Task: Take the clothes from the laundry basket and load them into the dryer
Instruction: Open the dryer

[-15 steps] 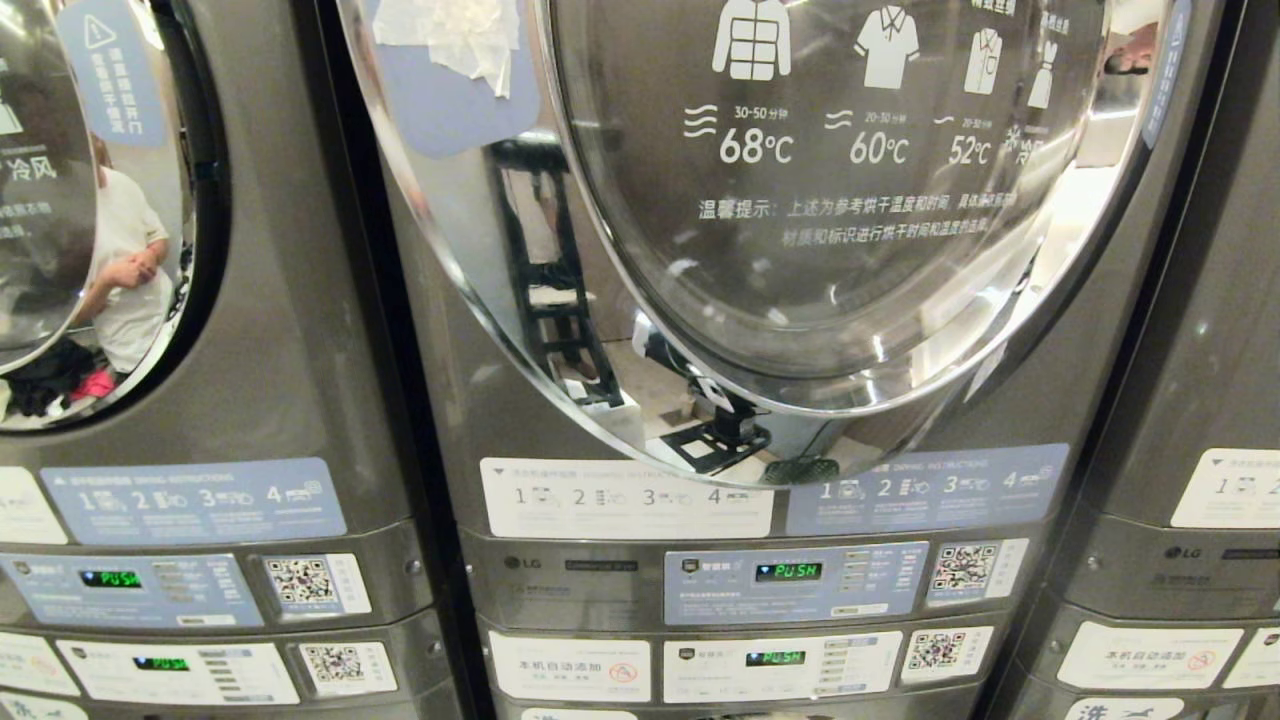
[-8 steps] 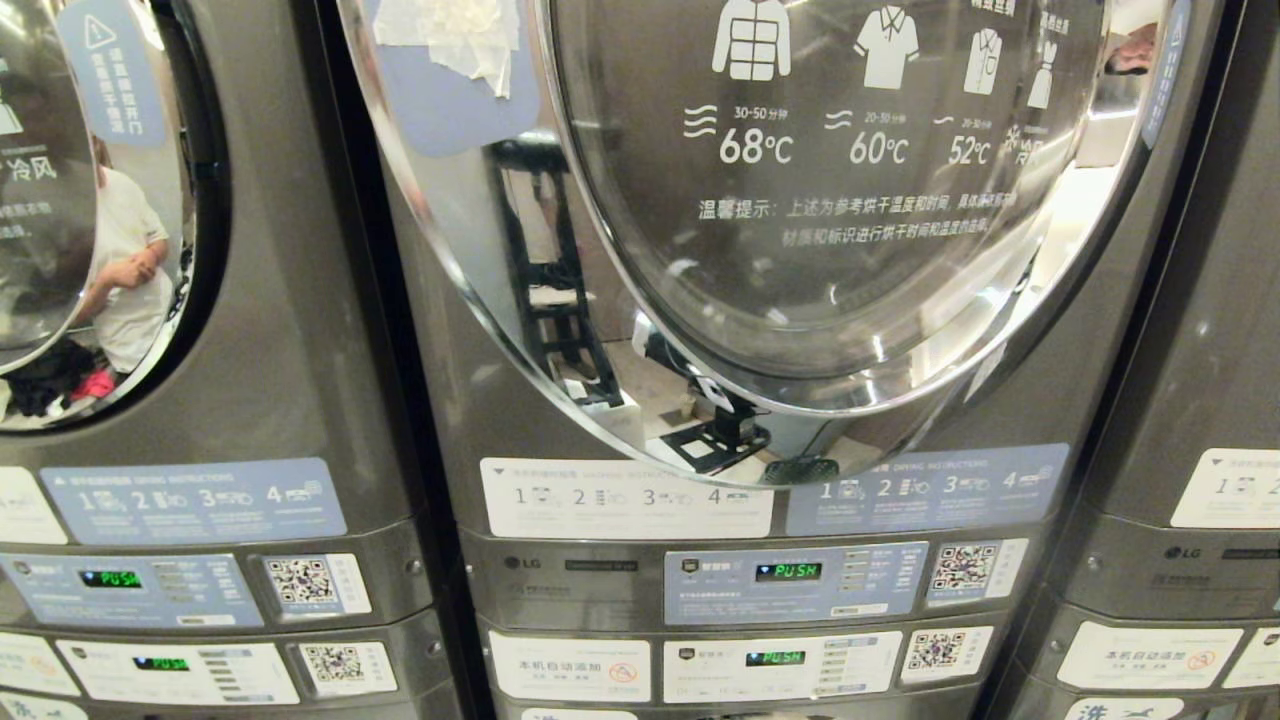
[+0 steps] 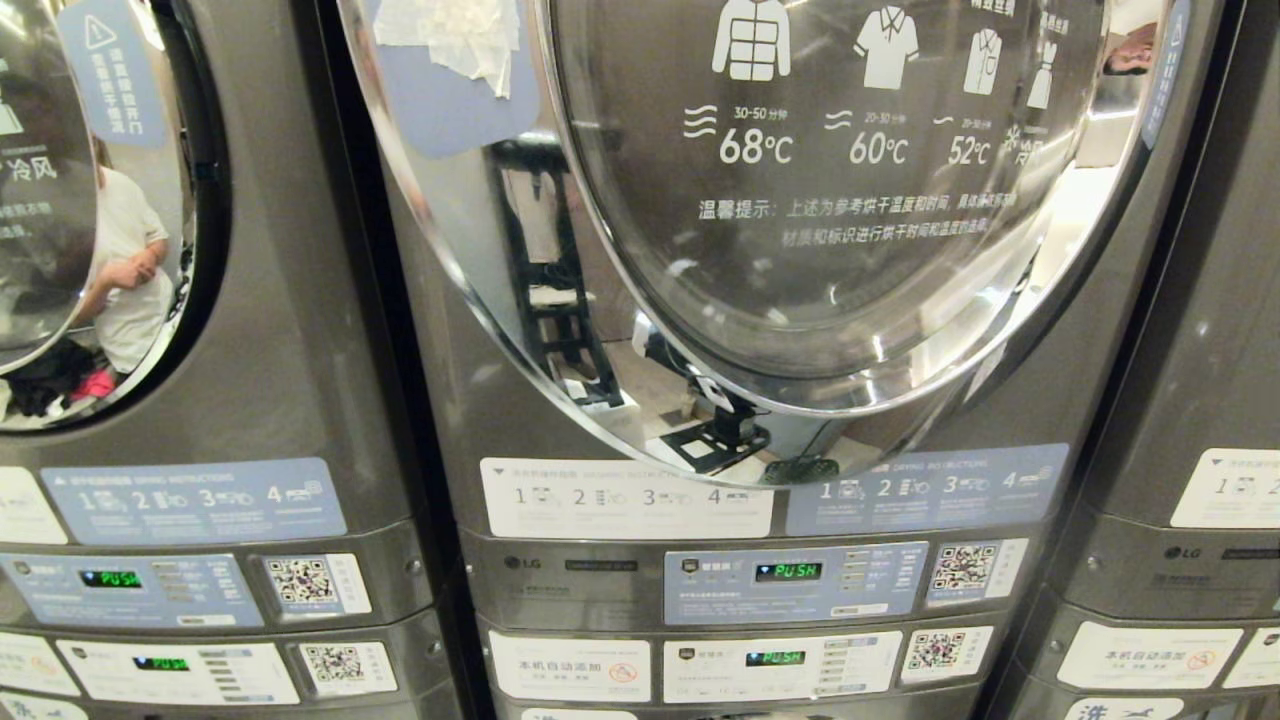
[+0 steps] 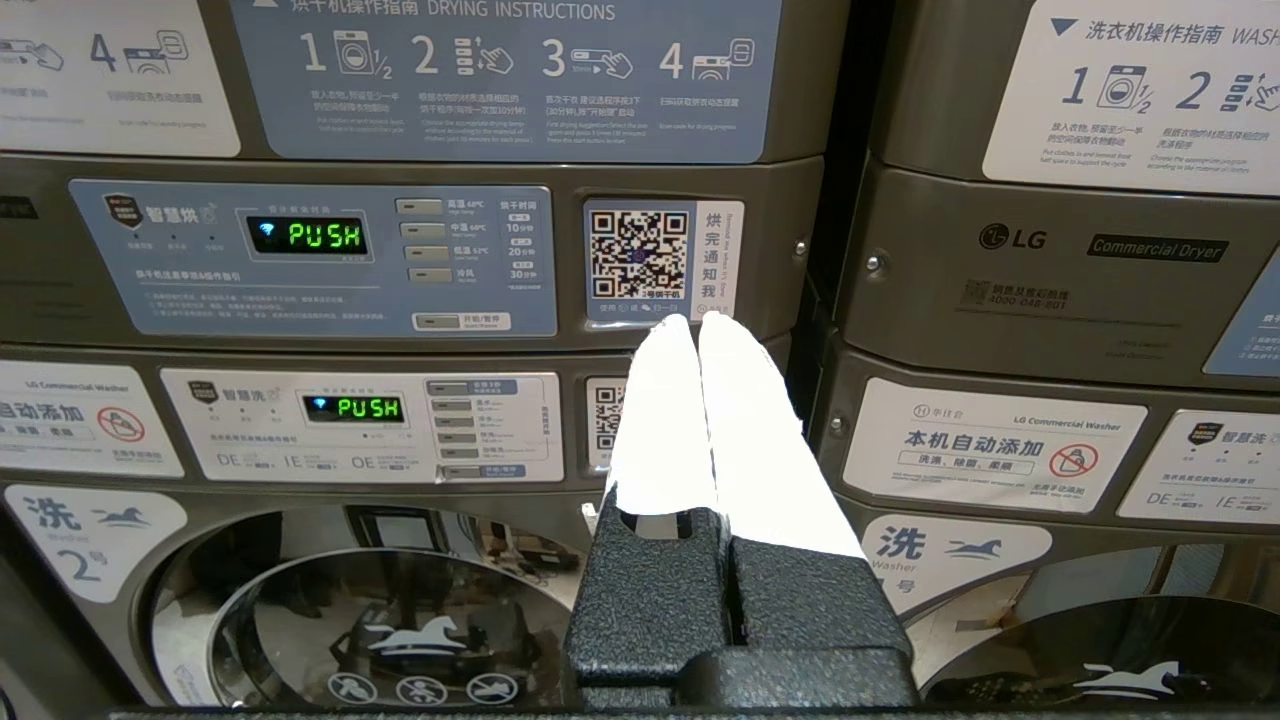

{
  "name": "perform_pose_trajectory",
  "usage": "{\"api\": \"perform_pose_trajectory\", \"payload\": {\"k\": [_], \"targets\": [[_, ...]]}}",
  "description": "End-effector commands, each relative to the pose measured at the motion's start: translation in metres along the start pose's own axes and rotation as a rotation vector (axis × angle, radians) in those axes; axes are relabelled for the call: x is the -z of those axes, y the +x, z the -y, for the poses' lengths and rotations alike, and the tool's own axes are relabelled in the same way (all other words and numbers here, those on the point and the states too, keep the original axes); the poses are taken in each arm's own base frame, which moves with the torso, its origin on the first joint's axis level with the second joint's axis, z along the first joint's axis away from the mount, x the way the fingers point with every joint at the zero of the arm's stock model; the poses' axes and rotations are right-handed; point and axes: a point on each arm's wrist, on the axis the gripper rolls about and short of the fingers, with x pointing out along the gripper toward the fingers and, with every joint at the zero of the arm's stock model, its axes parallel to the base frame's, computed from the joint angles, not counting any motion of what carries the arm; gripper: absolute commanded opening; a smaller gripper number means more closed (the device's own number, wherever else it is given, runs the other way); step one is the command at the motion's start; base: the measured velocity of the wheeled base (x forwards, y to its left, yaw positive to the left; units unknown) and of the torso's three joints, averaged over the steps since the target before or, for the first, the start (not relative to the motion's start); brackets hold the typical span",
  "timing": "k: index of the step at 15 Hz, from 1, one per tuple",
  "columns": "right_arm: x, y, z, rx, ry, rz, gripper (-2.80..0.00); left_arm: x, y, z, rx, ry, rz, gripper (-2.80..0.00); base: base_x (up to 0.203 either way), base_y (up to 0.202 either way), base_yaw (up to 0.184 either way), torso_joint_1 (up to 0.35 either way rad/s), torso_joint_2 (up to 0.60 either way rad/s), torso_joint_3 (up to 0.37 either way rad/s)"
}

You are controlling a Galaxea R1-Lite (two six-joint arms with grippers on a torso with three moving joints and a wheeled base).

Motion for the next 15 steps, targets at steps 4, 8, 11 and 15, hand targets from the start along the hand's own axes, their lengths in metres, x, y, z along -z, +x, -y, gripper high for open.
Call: {"api": "perform_pose_trajectory", "payload": {"k": [4,8,11,15], "targets": [[0.0000,0.0001,0.0000,-0.001,0.000,-0.001,-2.80,0.0000,0.0000,0.0000,0.000,0.000,0.000,-2.80,0.000,0.000,0.000,0.000,0.00,0.000],[0.0000,0.0001,0.0000,-0.001,-0.001,-0.001,-2.80,0.0000,0.0000,0.0000,0.000,0.000,0.000,-2.80,0.000,0.000,0.000,0.000,0.00,0.000],[0.0000,0.0000,0.0000,-0.001,-0.001,-0.001,-2.80,0.0002,0.0000,0.0000,0.000,0.000,-0.001,-2.80,0.000,0.000,0.000,0.000,0.00,0.000],[0.0004,0.0002,0.0000,0.000,0.000,-0.002,-2.80,0.0002,0.0000,0.0000,0.000,0.001,-0.001,-2.80,0.000,0.000,0.000,0.000,0.00,0.000]]}}
